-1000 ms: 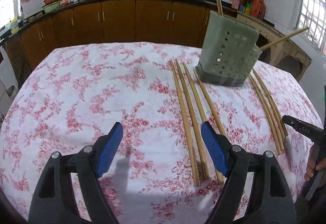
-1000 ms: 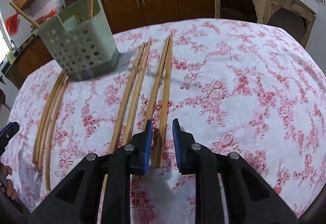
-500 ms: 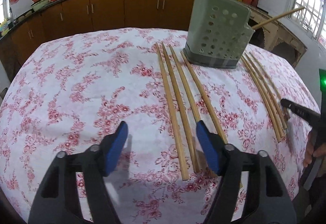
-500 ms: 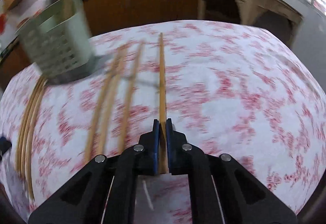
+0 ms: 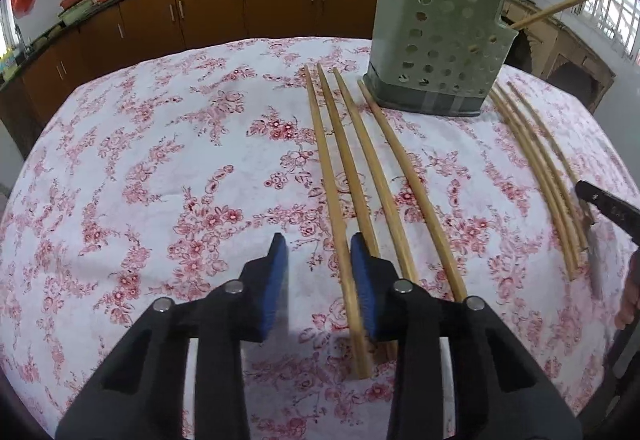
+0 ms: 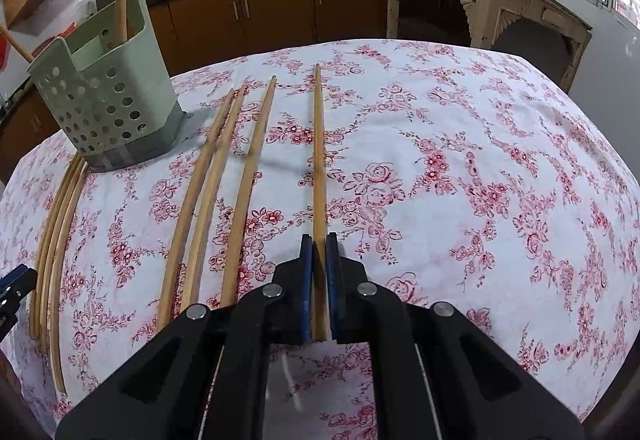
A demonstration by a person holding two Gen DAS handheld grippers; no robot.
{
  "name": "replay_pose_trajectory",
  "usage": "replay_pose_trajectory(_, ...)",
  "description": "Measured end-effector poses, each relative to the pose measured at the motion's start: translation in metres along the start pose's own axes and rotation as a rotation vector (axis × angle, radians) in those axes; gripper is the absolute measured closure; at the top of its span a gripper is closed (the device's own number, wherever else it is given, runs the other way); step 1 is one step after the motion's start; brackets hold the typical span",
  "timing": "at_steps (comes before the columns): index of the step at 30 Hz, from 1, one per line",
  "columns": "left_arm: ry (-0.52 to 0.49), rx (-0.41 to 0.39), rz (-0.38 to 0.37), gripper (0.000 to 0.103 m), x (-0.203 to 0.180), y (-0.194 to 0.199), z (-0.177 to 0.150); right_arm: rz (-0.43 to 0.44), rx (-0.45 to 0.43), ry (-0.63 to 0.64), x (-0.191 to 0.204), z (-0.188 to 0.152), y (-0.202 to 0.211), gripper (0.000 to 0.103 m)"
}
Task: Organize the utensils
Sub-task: 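Close the left tool on a loose chopstick while the right tool grasps another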
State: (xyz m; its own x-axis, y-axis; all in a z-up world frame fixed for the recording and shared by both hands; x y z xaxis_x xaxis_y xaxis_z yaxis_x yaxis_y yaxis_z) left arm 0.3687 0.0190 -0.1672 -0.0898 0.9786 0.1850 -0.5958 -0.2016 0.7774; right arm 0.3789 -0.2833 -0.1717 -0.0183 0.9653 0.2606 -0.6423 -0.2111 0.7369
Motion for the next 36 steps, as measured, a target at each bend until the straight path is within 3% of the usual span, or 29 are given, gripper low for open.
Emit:
replay_pose_trajectory(4, 0.036, 0.011, 0.029, 0.094, 0.011, -0.007, 0.006, 0.003, 0.001, 0.009, 0.003, 0.002, -0.001, 0.096)
replay_pose_trajectory(9, 0.103, 0.021, 0.058, 0.094, 0.039, -0.022, 0.017, 0.004, -0.008, -0.02, -0.007, 0.01, -0.004, 0.096)
replay_pose_trajectory(14, 0.087, 0.0, 0.005, 0.094, 0.043, -0.023, 0.017, 0.005, -0.017, -0.004, -0.008, 0.01, -0.004, 0.095)
replay_pose_trajectory(20, 0.061, -0.024, -0.045, 0.085, 0.04, -0.016, 0.01, 0.012, -0.023, -0.01, -0.008, 0.008, -0.004, 0.095)
replay_pose_trajectory(36, 0.021, -0.027, 0.003, 0.083, 0.034, -0.011, 0.004, 0.018, -0.023, -0.015, -0.008, 0.008, -0.005, 0.095)
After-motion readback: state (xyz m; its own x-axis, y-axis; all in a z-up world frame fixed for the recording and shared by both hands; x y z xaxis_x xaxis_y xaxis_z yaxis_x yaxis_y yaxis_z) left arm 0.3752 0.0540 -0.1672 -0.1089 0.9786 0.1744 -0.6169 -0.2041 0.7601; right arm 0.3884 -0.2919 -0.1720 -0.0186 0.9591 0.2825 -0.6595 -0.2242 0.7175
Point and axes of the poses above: each gripper's, at about its wrist camera, not at the fingertips, and y roughly against the way its jaws point, x to its left, z to its top, the point moved 10 cm from there along -y, roughly the way its jaws point, and after that the axes turned 14 degrees about z, right-handed, at the moved point
